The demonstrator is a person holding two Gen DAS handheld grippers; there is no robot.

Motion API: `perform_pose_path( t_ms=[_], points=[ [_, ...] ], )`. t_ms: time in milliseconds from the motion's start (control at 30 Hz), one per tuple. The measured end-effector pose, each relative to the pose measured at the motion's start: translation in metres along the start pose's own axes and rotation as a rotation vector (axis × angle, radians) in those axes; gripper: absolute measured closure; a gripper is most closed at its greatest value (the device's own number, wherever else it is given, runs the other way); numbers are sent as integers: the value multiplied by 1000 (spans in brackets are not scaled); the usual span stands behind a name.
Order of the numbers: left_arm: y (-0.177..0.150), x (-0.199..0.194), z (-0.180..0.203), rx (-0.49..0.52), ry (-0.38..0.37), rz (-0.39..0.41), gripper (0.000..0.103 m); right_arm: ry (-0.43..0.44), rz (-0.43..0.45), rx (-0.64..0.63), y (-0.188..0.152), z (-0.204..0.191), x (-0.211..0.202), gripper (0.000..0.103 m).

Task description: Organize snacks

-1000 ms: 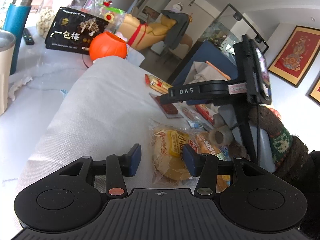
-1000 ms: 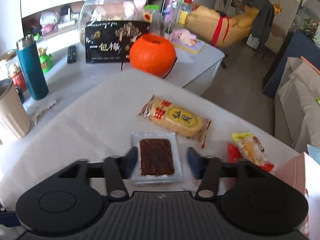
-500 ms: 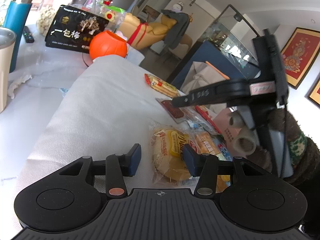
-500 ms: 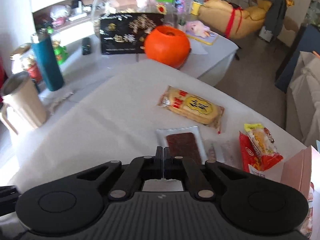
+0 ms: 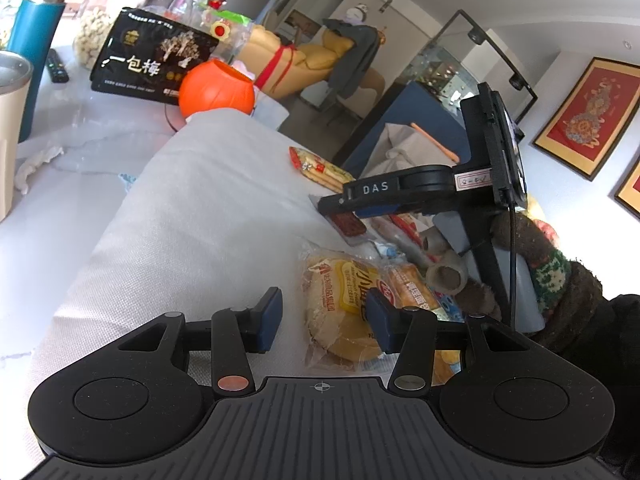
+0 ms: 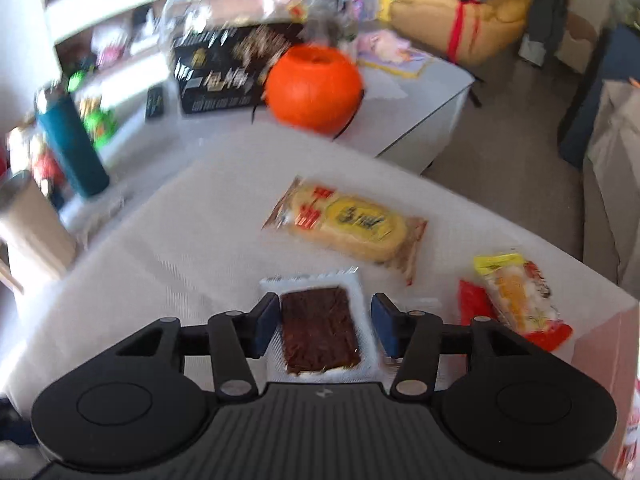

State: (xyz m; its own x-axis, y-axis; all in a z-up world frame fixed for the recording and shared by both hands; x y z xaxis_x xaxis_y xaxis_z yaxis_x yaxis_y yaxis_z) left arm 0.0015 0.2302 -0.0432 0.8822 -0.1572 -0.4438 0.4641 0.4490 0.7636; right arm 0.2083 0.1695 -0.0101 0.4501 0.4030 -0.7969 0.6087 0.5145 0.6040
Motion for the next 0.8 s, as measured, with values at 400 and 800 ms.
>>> perform_pose_path(
  t_ms=[400,800],
  points=[
    [0,-1,1,1,0,0,51,175,-2,135,-7,2,-59,66],
    [12,20,72,367,196,-164,44,5,118,98,-135,57,-190,66]
  ],
)
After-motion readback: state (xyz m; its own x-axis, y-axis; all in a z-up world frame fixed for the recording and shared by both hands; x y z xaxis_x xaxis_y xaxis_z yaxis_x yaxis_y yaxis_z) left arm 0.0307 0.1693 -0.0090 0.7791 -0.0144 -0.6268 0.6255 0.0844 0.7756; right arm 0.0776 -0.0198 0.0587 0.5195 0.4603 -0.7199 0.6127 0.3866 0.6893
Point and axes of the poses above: each gripper's, at about its wrist camera, not at the fingertips, and x roughly the way its jaws point, z to its right, y to its top, the point moved 5 cm from there along x, roughly the way its jaws point, and after that the axes turned 8 degrees about x, right-handed, at the moved point
